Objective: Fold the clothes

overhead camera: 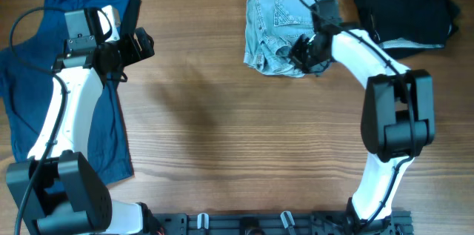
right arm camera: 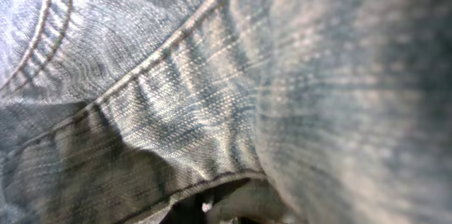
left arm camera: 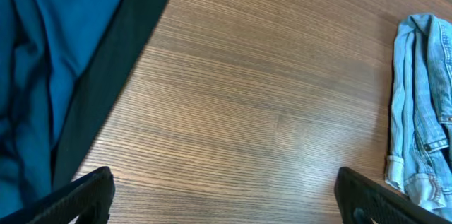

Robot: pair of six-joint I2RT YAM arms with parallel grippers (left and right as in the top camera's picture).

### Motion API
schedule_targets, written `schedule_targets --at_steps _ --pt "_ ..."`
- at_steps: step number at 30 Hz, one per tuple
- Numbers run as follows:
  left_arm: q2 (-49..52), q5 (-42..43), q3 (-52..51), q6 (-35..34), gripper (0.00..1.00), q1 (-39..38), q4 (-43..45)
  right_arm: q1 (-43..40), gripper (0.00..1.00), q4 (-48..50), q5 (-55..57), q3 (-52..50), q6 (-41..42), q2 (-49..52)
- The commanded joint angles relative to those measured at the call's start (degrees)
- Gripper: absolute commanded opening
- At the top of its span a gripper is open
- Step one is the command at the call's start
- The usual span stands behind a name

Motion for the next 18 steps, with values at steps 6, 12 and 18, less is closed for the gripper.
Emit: schedule_targets --at_steps 6,12,18 --pt "-0.7 0.7 0.1 -0.5 1.00 -0.2 0.1 -8.0 0.04 0.3 2.4 -2.1 -28.0 3.8" --pt "-0.7 0.7 0.1 -0.5 1.00 -0.3 1.3 -13.3 0.17 1.3 -10.3 2.9 -31.3 3.3" --pt "-0.7 0.7 0.1 -0.5 1.00 -0.2 1.3 -13.9 0.70 -10.2 -18.0 5.9 -11.5 -4.3"
